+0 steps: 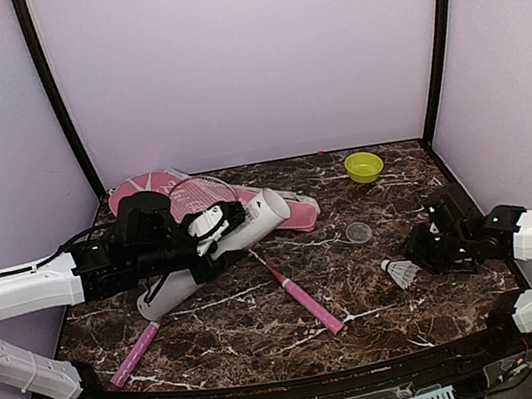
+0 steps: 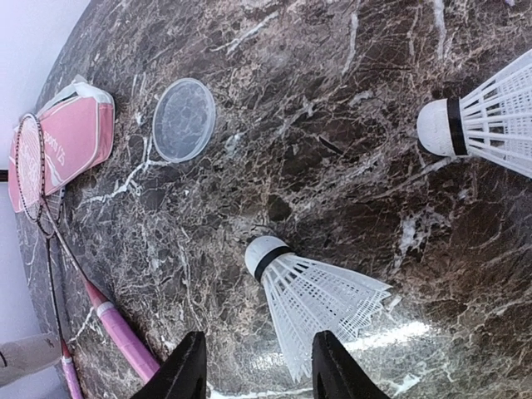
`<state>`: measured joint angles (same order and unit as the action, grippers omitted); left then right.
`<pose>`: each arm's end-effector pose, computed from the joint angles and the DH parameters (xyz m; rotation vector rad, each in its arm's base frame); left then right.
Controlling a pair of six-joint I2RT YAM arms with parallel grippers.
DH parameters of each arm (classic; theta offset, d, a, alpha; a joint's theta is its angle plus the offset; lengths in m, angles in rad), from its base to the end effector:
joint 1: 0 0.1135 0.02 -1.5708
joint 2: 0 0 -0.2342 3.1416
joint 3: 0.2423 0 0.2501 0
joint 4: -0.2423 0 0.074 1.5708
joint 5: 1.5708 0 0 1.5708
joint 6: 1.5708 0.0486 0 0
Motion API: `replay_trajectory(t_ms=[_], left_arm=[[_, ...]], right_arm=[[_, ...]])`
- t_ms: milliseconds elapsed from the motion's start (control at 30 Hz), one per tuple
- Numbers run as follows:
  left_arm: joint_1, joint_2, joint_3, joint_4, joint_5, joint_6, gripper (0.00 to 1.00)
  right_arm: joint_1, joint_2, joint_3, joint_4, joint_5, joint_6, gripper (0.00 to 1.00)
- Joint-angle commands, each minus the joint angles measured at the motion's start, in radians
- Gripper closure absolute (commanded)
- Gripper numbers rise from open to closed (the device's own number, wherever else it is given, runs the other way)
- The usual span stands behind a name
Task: Pack up the badminton gear
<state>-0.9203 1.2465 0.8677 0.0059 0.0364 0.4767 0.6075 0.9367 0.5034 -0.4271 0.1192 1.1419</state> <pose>0.1847 -0.2456 0.2568 1.2775 1.4834 -0.3287 0.1729 0.1131 0.1620 0.7215 2.4235 0.6228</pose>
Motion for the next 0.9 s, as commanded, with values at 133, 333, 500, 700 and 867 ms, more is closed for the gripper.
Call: replay_trajectory(t_ms=[133,333,500,700,867], left_arm=[[-0.008,-0.033,-0.008,0.025,0.004,0.013,0.44],[-0.009,-0.032,-0.009,0.024,0.003,0.014,0.44],[-0.010,-0.033,-0.009,0.023,0.004,0.016,0.44],[-0.011,-0.033,-0.009,0.023,0.004,0.017,0.44],[-0.014,-0.031,-0.009,0.022,0.006,0.018,0.44]], right_arm=[[-0.004,-0.055,-0.069,-0.005,0.047,0.059,0.56],[-0.004,-0.037,-0.111,0.072,0.006,0.067,0.59],[-0.003,-0.018,-0.133,0.169,-0.021,0.070,0.64],[-0.005,0.026,-0.123,0.218,-0.016,0.063,0.77],[-0.004,0.048,-0.099,0.222,-0.011,0.037,0.90]])
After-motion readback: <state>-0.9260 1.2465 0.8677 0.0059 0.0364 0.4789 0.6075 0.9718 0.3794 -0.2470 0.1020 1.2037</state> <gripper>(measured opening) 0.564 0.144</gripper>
